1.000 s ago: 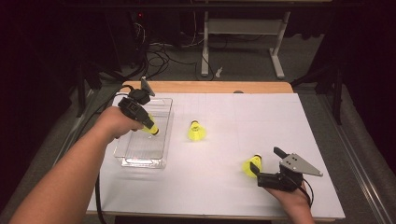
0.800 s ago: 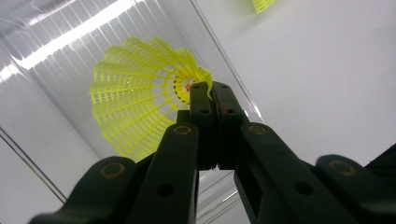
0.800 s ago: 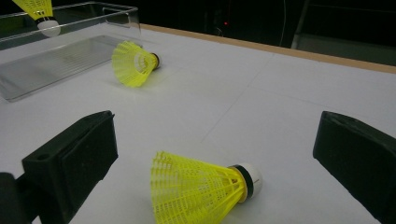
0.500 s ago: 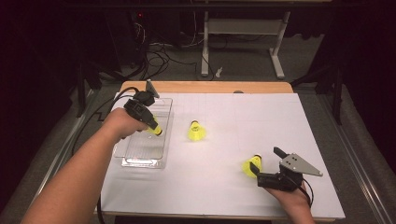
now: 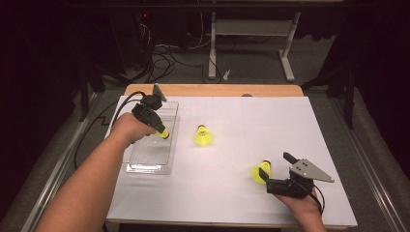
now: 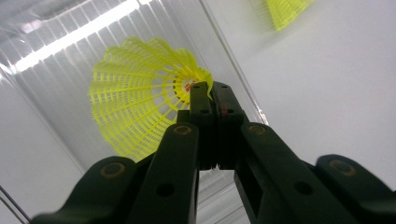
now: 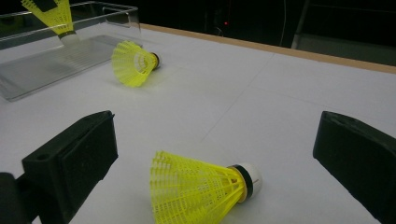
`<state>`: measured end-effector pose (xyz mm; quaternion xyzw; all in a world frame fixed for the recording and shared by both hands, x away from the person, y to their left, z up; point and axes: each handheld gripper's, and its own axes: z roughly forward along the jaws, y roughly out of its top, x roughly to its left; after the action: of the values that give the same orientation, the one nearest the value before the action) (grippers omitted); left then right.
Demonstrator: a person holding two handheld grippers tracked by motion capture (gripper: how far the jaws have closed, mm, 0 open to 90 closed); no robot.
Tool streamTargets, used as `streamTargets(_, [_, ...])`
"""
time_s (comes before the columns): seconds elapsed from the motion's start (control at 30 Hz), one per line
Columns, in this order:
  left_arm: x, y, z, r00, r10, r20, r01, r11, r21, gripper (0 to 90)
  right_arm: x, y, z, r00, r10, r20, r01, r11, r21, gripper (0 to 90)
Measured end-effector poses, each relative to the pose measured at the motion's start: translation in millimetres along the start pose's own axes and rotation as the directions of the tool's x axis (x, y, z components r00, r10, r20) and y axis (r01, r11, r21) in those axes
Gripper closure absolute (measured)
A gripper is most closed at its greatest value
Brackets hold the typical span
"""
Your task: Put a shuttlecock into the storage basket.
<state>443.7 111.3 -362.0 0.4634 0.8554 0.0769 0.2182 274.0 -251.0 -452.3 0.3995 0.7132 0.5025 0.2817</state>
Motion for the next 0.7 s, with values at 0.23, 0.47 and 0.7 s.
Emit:
streamTargets(0.23, [-2.5,3.9,5.9,0.9998,-0.022,0.000,0.022,0.9998,-0.004,89.1,-1.0,-0.2,-0.2,1.0000,0.002,0.000,-0.002,1.000,0.000,0.5])
streamTargets(0.47, [-5.6,6.3,7.7,1.0000,0.003,0.007,-0.003,0.9999,-0.014,89.1,-1.1,-0.5,0.2,1.0000,0.004,0.000,-0.004,1.000,0.002,0.5])
streamTargets(0.7, [-12.2,8.2,8.0,1.0000,0.006,0.006,-0.005,0.9994,-0.033,89.1,-0.8,-0.3,0.7,1.0000,0.004,-0.004,-0.004,1.000,0.002,0.4])
